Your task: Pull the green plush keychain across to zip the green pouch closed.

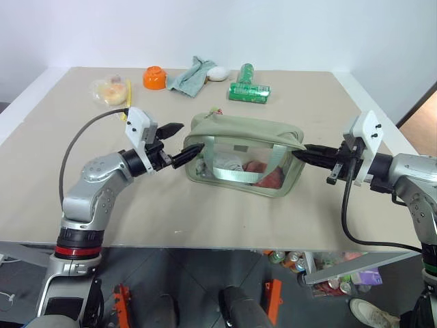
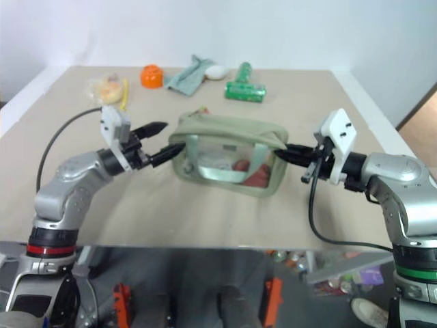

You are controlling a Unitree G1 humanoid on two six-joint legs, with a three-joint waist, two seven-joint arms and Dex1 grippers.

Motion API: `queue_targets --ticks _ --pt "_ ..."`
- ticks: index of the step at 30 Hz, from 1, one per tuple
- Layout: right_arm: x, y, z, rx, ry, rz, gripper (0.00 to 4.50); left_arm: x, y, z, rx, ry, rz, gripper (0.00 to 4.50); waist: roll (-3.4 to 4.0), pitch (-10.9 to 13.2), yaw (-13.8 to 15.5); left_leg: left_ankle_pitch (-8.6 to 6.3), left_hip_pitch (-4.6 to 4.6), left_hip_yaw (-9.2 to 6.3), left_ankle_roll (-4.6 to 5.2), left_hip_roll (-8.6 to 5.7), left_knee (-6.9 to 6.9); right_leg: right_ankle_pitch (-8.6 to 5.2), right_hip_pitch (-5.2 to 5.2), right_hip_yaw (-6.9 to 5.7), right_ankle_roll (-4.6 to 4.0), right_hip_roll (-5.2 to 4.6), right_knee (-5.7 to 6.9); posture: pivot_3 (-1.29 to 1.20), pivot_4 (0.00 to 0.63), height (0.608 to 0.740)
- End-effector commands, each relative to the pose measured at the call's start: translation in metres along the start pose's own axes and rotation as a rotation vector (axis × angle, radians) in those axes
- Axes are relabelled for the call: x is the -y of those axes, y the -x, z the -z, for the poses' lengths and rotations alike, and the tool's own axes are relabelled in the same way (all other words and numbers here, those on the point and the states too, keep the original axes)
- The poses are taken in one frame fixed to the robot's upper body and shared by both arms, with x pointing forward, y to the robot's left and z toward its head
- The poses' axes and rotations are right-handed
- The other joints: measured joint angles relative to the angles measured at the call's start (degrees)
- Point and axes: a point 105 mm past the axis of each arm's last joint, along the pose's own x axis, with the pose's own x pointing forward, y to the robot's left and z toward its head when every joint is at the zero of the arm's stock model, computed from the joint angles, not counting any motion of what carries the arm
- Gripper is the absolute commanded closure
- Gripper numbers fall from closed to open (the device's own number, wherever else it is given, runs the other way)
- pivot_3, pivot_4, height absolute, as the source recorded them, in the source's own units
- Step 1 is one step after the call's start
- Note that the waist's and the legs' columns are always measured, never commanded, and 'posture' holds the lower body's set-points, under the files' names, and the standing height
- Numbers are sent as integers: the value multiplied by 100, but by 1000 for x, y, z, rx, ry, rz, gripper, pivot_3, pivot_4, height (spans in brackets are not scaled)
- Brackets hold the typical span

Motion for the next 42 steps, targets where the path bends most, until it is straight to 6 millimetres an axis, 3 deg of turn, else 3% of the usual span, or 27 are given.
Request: queue_targets --ticks 1,9,12,22,23,31,34,39,42 --pt "1 6 -11 24 25 13 4239 4 -3 -7 15 4 48 31 0 0 -2 0 0 0 0 0 0 0 0 0 0 0 0 0 150 740" --pt "0 4 -13 30 28 21 4239 -5 -9 2 -19 70 51 31 0 0 -1 0 1 -1 0 0 0 0 0 0 0 2 0 0 150 740" --pt "0 5 -13 29 30 24 4239 -4 -14 1 -14 62 74 860 0 0 0 0 0 -2 0 0 0 0 0 -1 0 2 0 0 150 740" --pt "-2 6 -12 26 35 23 4239 0 -19 -3 -2 -7 121 4281 0 0 2 0 -2 -1 0 -1 0 0 0 0 0 1 0 0 150 740" --pt "-2 6 -12 26 35 22 4239 1 -19 -3 -3 -14 126 4449 0 0 3 0 -3 -1 0 -1 0 -1 0 0 1 1 0 0 150 740" --pt "2 11 -30 91 -24 23 4239 3 -8 -9 -19 -61 113 4449 0 0 1 0 -4 -2 0 0 0 0 -3 0 0 1 0 0 150 740" --pt "7 15 -24 52 -76 35 4239 5 -3 -3 -34 -60 100 4449 0 0 14 0 -5 -3 0 0 -1 -1 -2 -1 1 1 0 0 150 740" --pt "0 19 -12 -16 -67 -9 2717 9 -2 -1 -28 -48 87 4500 0 0 23 0 -6 -3 0 -1 0 -2 -2 -1 2 -1 0 0 150 740" --pt "10 24 -12 -17 -46 43 1641 11 0 0 -30 -52 87 4500 0 0 15 0 -5 -2 0 -1 0 -1 -2 -1 2 -1 0 0 150 740"
